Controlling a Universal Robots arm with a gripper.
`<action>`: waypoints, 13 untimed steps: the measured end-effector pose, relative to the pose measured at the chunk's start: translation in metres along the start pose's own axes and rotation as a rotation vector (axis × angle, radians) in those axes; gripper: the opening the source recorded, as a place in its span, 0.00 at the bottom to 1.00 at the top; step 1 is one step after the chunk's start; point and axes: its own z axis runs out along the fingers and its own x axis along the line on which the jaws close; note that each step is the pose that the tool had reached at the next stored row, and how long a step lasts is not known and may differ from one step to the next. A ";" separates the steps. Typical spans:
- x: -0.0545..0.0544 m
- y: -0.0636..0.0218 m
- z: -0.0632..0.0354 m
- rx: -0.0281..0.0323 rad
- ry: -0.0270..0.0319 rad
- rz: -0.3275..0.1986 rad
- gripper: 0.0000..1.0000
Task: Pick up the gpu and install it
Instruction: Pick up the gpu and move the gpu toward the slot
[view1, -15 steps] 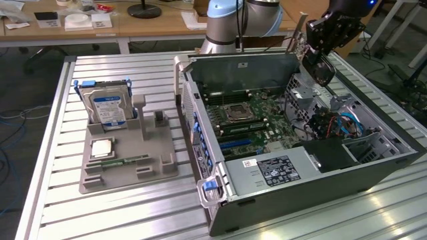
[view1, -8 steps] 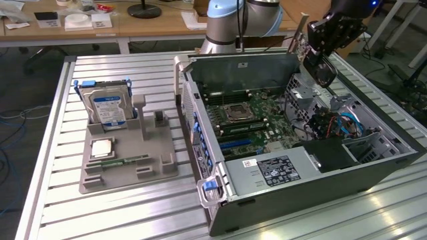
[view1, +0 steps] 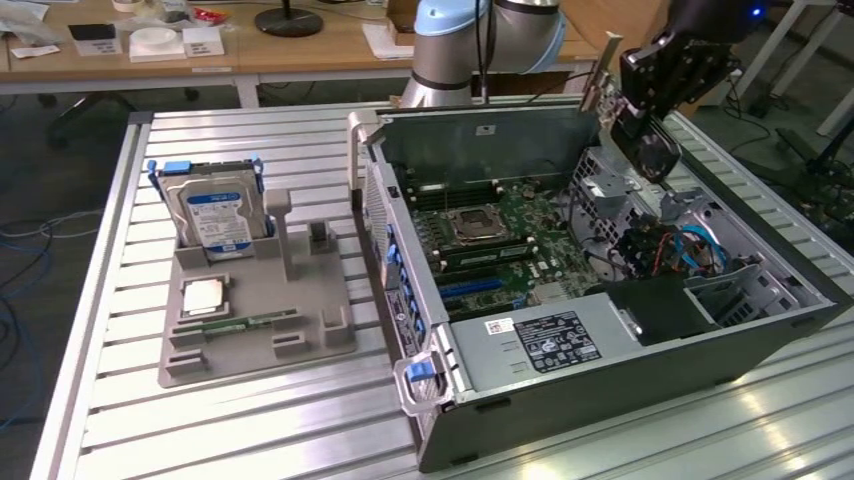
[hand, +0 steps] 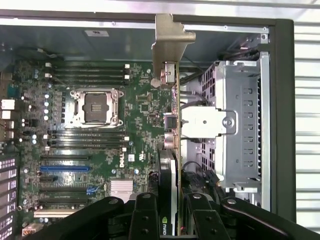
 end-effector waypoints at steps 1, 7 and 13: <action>0.000 -0.0003 0.0002 0.0047 -0.0001 0.000 0.27; 0.000 -0.0005 0.0015 0.0072 -0.0002 0.000 0.27; 0.000 -0.0007 0.0031 0.0077 -0.0001 0.000 0.27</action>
